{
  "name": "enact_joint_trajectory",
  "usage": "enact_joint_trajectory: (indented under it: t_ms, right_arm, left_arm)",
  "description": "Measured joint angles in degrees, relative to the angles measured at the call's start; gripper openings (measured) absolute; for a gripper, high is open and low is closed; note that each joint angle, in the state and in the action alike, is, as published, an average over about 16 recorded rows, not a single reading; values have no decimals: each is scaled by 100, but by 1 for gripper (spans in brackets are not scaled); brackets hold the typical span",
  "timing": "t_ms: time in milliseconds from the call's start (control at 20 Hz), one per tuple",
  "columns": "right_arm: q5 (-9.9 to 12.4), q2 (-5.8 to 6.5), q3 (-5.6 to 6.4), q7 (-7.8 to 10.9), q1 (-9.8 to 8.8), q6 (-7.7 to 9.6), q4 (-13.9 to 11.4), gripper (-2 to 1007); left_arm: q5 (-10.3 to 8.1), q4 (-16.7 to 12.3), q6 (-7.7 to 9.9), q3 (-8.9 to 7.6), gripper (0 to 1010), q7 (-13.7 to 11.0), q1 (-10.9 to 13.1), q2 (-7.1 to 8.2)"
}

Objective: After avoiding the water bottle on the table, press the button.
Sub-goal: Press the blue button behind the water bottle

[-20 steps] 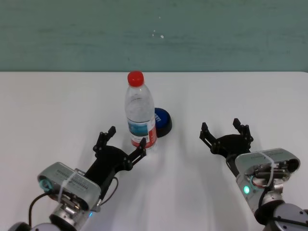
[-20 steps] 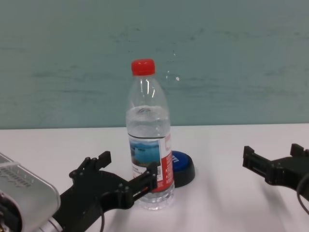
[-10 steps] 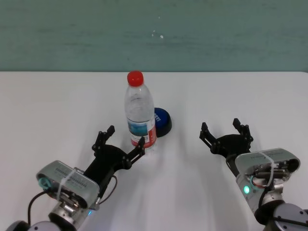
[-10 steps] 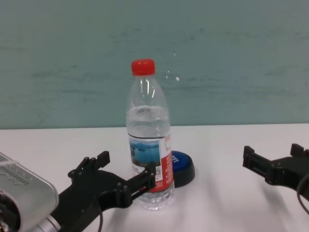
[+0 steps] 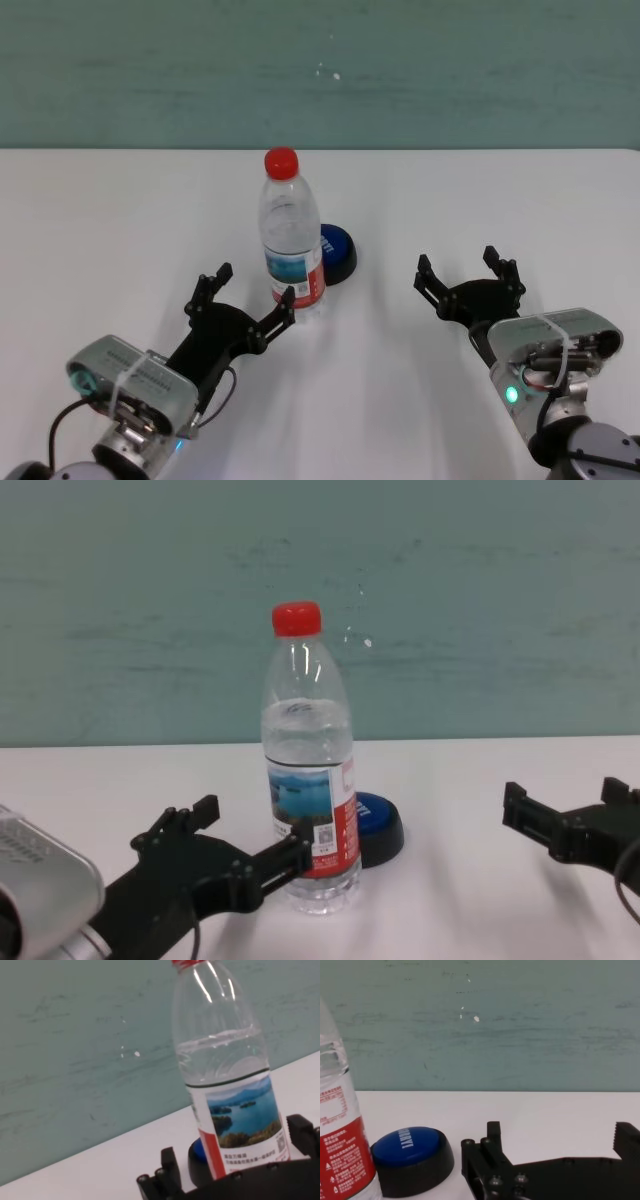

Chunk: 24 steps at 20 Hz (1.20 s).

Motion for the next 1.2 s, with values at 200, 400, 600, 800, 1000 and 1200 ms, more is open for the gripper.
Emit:
enact_joint_trajectory:
  t_ms: [200,400,600,800,1000,1200]
  right_arm:
    - [0,0,0,0,0,0,0,1004]
    - [0,0,0,0,0,0,0,1004]
    - [0,0,0,0,0,0,0,1004]
    - [0,0,0,0,0,0,0,1004]
    - [0,0,0,0,0,0,0,1004]
    - [0,0,0,0,0,0,0,1004]
  left_arm:
    - [-58,-70,25,-32,1010,-44,53,55]
    - [-127,-143,52,-76,1010,-88,112,117]
    - [-227,-233,90,-145,1010,-141,184,190]
    - [-341,-321,128,-235,1010,-185,255,262]
    - [-441,-384,164,-331,1010,-209,306,316]
    - [-525,-426,196,-421,1010,-220,342,355]
